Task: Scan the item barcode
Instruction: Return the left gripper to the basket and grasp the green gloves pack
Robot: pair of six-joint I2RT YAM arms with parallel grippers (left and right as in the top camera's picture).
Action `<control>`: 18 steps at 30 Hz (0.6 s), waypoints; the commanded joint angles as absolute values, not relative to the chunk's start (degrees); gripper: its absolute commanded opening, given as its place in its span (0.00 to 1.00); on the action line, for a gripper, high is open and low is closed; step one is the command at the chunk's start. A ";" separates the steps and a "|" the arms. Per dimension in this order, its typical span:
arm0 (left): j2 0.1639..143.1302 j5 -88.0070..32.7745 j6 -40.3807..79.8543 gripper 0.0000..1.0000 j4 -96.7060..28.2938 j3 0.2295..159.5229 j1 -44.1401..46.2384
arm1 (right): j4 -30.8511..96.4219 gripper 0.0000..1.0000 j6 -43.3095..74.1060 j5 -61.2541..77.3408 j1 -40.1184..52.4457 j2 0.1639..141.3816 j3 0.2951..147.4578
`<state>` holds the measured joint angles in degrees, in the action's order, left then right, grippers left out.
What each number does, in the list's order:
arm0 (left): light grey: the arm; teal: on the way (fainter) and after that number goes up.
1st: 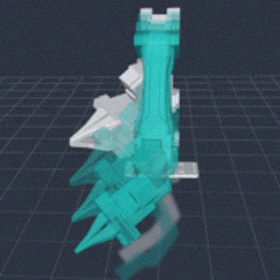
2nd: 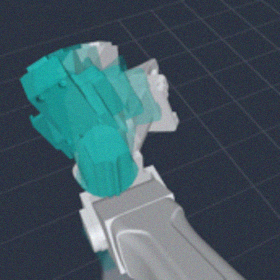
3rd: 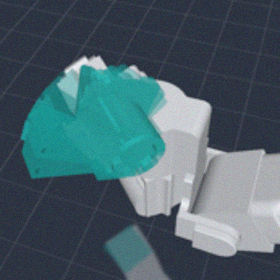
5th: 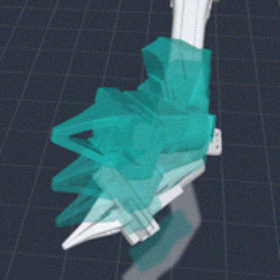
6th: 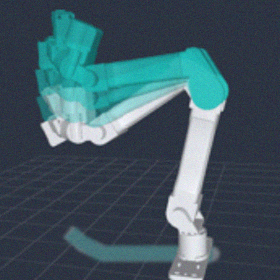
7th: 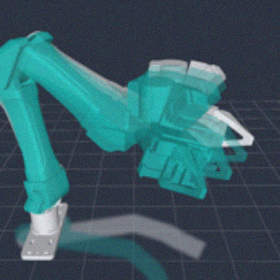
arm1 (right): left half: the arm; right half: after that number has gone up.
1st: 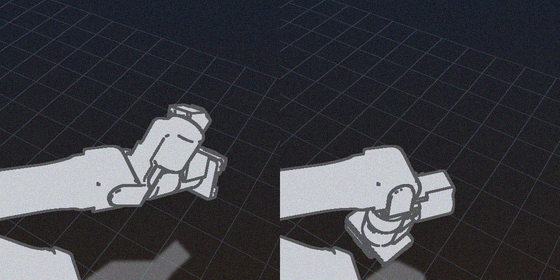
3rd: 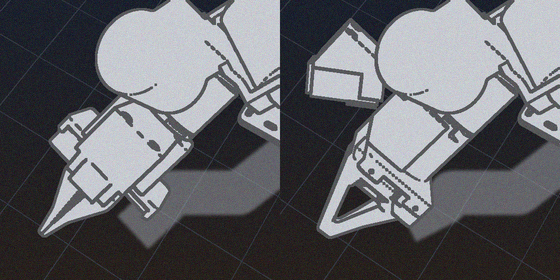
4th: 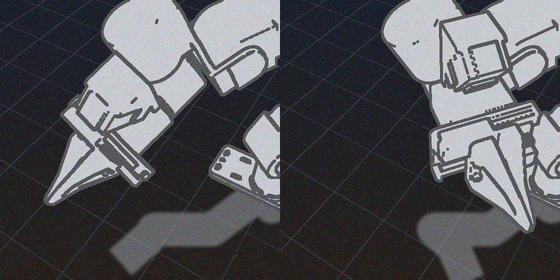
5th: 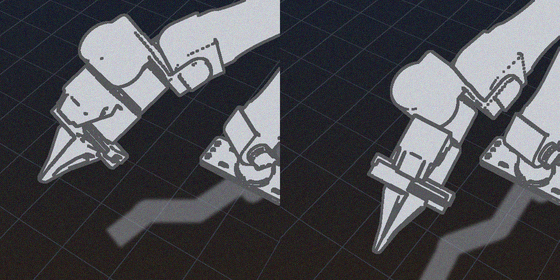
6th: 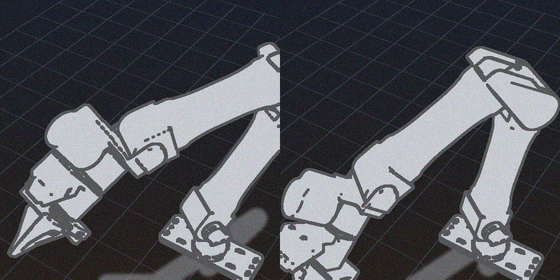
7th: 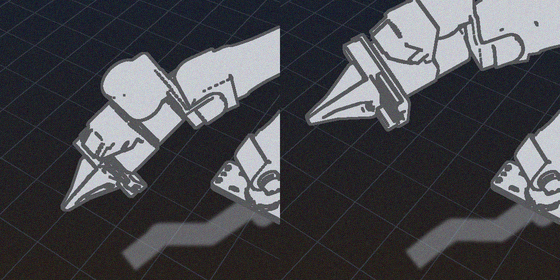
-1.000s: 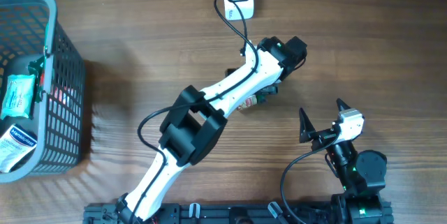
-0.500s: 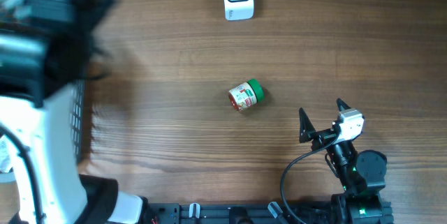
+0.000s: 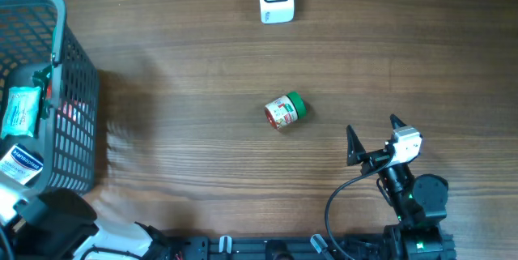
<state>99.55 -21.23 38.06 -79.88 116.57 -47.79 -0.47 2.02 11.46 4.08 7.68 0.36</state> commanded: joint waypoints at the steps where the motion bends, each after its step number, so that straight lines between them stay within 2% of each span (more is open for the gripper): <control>1: 100.22 -35.94 33.21 1.00 -73.23 103.74 -49.41 | -0.82 1.00 1.65 11.14 3.88 7.68 0.30; 7: 100.22 -38.41 37.10 1.00 -55.20 81.38 -49.41 | -0.82 1.00 1.63 11.11 3.88 7.66 0.30; 12: 100.27 -38.33 38.46 1.00 -49.50 76.47 -49.34 | -0.82 1.00 1.65 11.14 3.88 7.68 0.30; 18: 100.31 -36.95 47.05 1.00 -39.11 71.33 -47.53 | -0.82 1.00 1.65 11.14 3.88 7.68 0.30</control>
<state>100.62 -36.97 41.19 -42.85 74.52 -48.97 -0.47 2.02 11.46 4.08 7.68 0.36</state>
